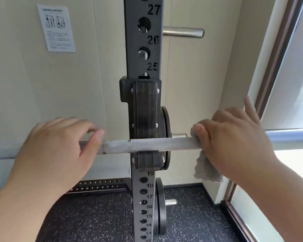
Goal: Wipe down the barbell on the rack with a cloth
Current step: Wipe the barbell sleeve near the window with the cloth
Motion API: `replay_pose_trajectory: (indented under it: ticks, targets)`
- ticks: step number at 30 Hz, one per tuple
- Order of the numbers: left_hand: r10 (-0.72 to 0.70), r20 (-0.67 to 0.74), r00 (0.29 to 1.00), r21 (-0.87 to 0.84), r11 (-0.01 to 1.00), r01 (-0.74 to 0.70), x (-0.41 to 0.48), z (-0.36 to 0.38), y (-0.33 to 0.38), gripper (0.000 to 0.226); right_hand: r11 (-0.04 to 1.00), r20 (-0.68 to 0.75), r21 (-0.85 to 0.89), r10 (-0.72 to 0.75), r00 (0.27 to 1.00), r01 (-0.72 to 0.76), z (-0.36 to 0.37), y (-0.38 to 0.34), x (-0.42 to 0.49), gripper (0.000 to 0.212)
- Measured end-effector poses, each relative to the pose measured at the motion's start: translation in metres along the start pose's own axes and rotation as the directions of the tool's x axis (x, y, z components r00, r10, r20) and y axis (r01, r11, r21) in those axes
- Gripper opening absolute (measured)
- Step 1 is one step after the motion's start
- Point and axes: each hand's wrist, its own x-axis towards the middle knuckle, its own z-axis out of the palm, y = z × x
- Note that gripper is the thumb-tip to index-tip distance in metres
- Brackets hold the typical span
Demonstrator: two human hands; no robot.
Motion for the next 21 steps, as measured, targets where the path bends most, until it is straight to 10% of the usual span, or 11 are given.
replay_pose_trajectory:
  ticks: [4, 13, 21]
  targets:
    - [-0.176, 0.054, 0.983, 0.061, 0.983, 0.173, 0.002, 0.010, -0.018, 0.055, 0.994, -0.013, 0.106, 0.009, 1.000, -0.008, 0.010, -0.026, 0.005, 0.057]
    - [-0.163, 0.061, 0.985, 0.186, 0.971, 0.149, 0.003, 0.017, -0.018, 0.053, 0.941, 0.068, 0.253, -0.250, 0.966, 0.226, -0.003, 0.012, -0.020, 0.056]
    - [-0.105, 0.034, 0.994, 0.181, 0.979, 0.097, 0.000, 0.023, -0.021, 0.056, 0.768, -0.012, 0.622, -0.186, 0.982, 0.153, -0.024, -0.060, -0.001, 0.044]
